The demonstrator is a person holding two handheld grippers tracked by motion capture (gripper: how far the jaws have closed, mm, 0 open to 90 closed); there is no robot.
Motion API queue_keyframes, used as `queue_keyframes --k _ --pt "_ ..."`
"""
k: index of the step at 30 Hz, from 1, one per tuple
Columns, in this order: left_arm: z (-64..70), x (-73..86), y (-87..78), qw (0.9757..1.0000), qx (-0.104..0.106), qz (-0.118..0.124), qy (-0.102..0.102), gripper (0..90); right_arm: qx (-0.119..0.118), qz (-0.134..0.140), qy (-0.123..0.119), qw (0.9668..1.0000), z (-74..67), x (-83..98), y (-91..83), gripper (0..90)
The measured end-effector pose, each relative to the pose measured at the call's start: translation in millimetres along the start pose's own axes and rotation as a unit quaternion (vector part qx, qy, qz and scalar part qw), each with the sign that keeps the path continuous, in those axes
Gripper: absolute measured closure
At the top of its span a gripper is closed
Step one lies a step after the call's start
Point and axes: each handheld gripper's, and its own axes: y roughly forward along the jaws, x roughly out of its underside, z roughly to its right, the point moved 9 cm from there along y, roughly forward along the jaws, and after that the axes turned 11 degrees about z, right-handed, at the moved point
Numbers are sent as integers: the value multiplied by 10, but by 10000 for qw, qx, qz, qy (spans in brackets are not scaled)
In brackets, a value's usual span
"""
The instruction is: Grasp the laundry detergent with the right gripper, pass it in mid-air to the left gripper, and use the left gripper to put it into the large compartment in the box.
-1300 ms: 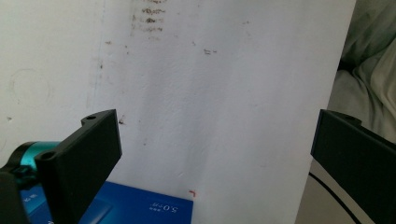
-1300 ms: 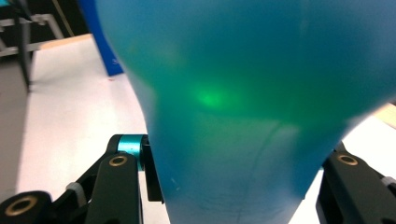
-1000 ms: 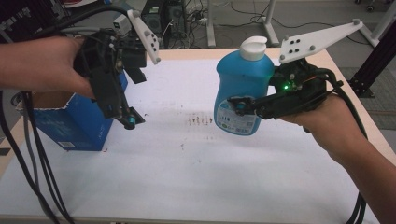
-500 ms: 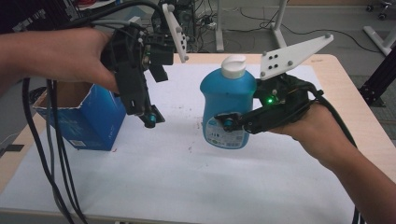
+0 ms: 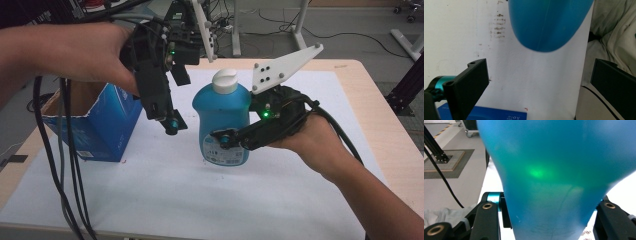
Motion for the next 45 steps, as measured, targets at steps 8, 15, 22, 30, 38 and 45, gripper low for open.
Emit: queue_keyframes --k 8,15,22,30,38,45 --pt "17 -82 15 9999 24 116 21 17 -168 -117 -62 9998 -47 8 177 463" --pt "45 -142 21 9999 52 133 97 17 -256 -135 -86 9995 -79 -15 274 463" --pt "51 -175 59 9999 50 85 140 17 -299 -129 -86 9994 -98 -48 333 463" --pt "50 -194 85 9998 61 54 196 17 -344 -120 -53 9993 -126 -86 360 463" --pt "53 -195 123 9996 139 2 241 22 -348 -134 -38 9993 -124 -86 354 462" --pt "49 -202 125 9994 169 34 289 92 -342 -121 -34 9993 -119 -88 350 462"
